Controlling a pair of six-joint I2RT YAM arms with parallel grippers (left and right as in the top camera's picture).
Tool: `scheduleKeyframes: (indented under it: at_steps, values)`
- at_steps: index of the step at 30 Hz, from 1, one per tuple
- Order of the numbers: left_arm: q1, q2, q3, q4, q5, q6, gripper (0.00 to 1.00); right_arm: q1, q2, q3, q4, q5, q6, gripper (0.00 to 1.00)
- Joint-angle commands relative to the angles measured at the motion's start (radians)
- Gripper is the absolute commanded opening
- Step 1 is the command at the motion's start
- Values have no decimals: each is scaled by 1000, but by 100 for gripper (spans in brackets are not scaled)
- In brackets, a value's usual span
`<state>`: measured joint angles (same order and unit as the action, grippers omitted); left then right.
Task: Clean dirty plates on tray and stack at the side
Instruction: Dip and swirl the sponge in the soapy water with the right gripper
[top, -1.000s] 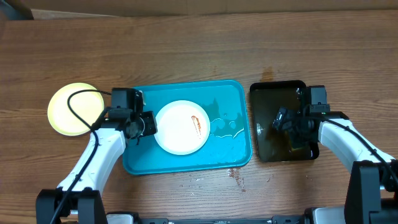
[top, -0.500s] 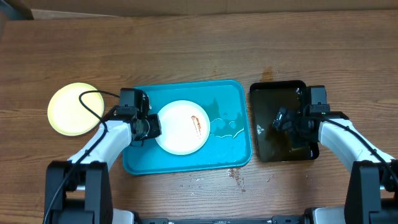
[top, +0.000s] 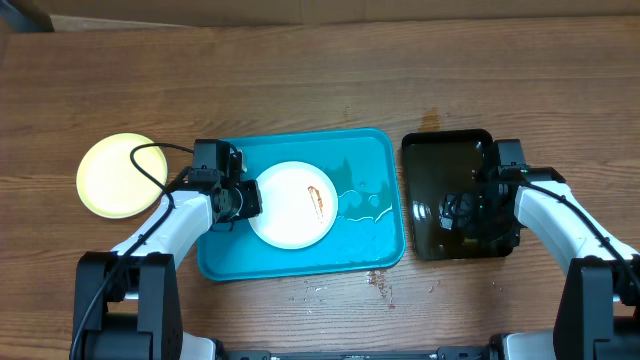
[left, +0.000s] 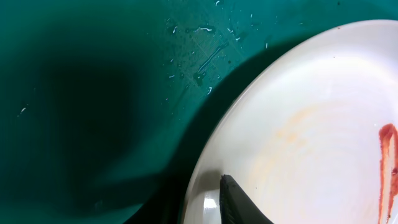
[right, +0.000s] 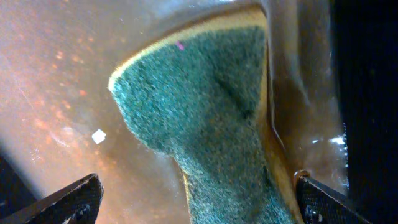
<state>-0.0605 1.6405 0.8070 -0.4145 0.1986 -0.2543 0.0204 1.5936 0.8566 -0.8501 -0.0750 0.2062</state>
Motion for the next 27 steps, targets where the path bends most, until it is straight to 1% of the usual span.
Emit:
scheduleKeyframes:
  at_steps: [1, 3, 4, 5, 8, 9, 11, 12, 13, 14, 15, 16, 17, 18, 19, 20, 21, 22, 23, 24, 25, 26, 27]
  values:
    - [-5, 26, 0, -3, 13, 15, 25, 0, 7, -25, 45, -44, 14, 83]
    - [-5, 26, 0, -3, 12, 15, 25, 2, 7, -35, 62, -70, 14, 52]
    - [-5, 26, 0, -3, 12, 15, 25, 2, 7, -35, 58, -85, 14, 43]
    - [-5, 26, 0, -3, 12, 15, 25, 3, 7, -35, 53, -90, 14, 41]
    - [-5, 26, 0, -4, 10, 15, 25, 8, 7, -35, 19, -83, 14, 42]
    - [-5, 26, 0, -4, 10, 15, 25, 7, 7, -35, 14, -82, 14, 40]
    - [-5, 26, 0, -4, 10, 15, 26, 7, 7, -35, 18, -82, 14, 19]
    - [-5, 26, 0, -5, 10, 15, 26, 7, 8, -35, 22, -83, 14, 17]
    - [-5, 26, 0, -5, 10, 15, 27, 7, 7, -35, 22, -83, 14, 17]
    - [-5, 26, 0, -5, 10, 15, 29, 7, 7, -35, 21, -83, 14, 21]
    - [-5, 26, 0, -5, 10, 15, 31, 7, 7, -35, 19, -84, 14, 46]
    - [-5, 26, 0, -7, 10, 15, 31, 7, 7, -35, 16, -83, 13, 49]
    - [-5, 26, 0, -8, 8, 15, 31, 7, 7, -35, 14, -83, 11, 47]
    - [-5, 26, 0, -11, 8, 16, 31, 7, 7, -35, 14, -83, 9, 40]
    - [-5, 26, 0, -11, 8, 16, 30, 7, 7, -35, 14, -83, 10, 25]
    - [-5, 26, 0, -12, 8, 16, 30, 7, 7, -35, 14, -83, 10, 14]
    - [-5, 26, 0, -12, 8, 16, 31, 7, 7, -35, 14, -83, 10, 13]
    - [-5, 26, 0, -13, 8, 15, 31, 7, 7, -35, 17, -83, 10, 14]
    - [-5, 26, 0, -15, 8, 16, 31, 7, 7, -35, 35, -81, 9, 42]
    - [-5, 26, 0, -15, 8, 15, 31, 7, 8, -35, 57, -76, 9, 56]
    - [-5, 26, 0, -15, 8, 15, 32, 6, 7, -35, 85, -74, 4, 65]
    - [-5, 26, 0, -15, 8, 15, 33, 6, 8, -35, 114, -72, 2, 69]
    - [-5, 26, 0, -15, 8, 16, 34, 6, 7, -35, 141, -72, 3, 70]
